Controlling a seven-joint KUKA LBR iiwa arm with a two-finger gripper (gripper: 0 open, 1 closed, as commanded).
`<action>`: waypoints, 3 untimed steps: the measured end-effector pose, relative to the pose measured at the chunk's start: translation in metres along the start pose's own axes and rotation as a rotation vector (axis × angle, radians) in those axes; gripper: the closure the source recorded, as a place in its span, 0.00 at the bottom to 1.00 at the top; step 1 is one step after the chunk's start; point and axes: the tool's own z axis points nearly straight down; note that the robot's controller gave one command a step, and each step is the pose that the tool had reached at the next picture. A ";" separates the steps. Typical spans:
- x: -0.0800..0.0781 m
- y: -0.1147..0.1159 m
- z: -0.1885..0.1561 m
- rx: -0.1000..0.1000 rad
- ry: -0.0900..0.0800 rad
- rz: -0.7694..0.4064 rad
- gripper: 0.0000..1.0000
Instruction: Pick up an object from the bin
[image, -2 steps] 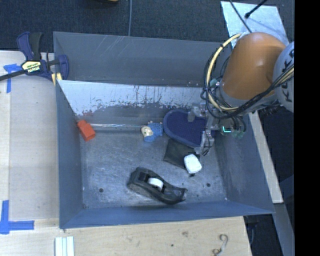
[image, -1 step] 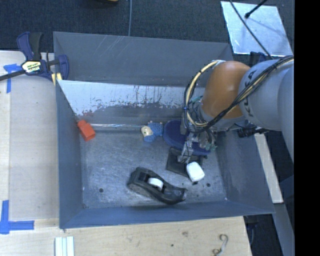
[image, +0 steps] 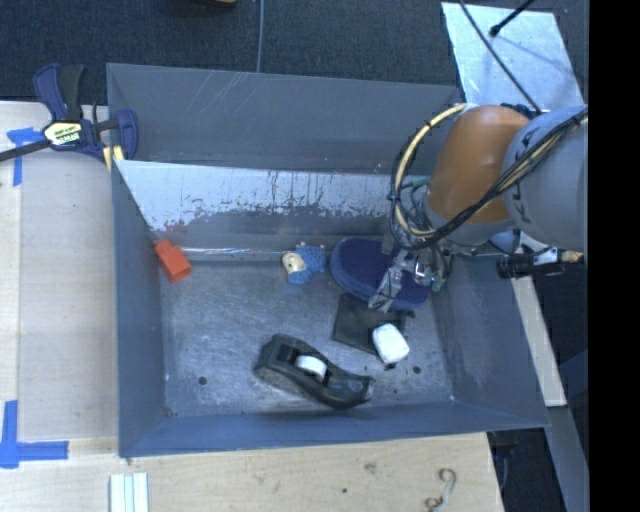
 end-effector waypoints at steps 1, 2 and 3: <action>-0.012 0.016 0.002 0.003 0.007 0.287 0.00; 0.009 0.014 0.028 -0.003 -0.004 0.464 0.00; 0.012 0.012 0.028 -0.003 -0.001 0.644 0.00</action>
Offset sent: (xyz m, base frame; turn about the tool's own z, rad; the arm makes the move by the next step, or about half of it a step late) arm 0.0171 0.0101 -0.0016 0.2895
